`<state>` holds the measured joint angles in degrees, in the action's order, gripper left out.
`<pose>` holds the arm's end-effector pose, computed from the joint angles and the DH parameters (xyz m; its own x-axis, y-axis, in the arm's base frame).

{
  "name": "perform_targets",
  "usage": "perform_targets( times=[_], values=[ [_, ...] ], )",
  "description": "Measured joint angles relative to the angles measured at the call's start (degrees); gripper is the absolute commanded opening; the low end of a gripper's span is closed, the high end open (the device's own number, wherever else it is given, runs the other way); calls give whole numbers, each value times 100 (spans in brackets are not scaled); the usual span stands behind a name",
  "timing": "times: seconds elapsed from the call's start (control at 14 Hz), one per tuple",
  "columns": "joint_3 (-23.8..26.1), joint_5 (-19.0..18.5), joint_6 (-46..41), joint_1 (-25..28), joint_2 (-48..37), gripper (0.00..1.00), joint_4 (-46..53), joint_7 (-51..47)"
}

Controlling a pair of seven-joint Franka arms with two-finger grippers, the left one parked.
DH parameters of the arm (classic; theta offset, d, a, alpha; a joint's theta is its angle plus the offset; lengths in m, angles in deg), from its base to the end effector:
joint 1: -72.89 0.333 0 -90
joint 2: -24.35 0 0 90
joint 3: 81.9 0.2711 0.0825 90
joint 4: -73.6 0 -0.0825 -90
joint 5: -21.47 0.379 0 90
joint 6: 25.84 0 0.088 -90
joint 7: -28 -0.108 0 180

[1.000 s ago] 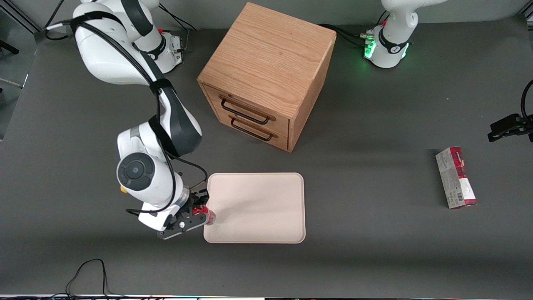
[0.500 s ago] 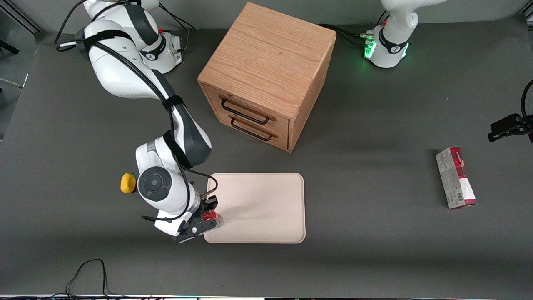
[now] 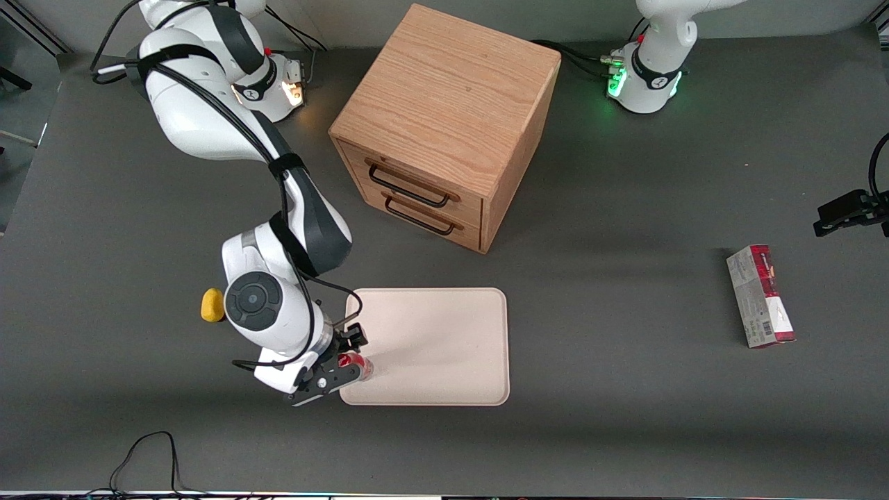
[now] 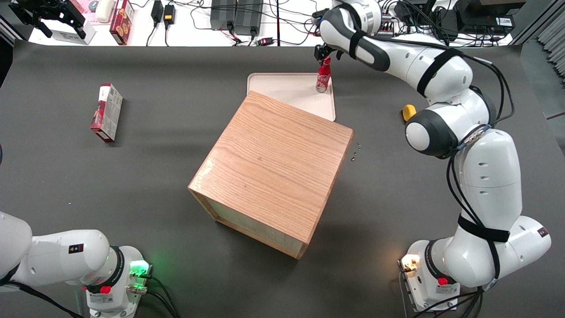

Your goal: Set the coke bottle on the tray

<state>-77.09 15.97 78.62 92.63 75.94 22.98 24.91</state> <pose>0.6891 0.2801 0.3339 0.9336 0.3558 0.0428 0.3549 -0.9345 0.0258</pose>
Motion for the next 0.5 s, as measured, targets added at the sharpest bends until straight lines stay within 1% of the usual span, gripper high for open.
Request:
perform_targets(
  times=[0.29, 0.43, 0.5],
  values=[
    [-52, -3, -1532, -34, -780, 100, 129, 0],
    [-160, -10, -2276, -98, -1281, 100, 109, 0],
    [-239, -11, -2501, -134, -1549, 100, 46, 0]
  ],
)
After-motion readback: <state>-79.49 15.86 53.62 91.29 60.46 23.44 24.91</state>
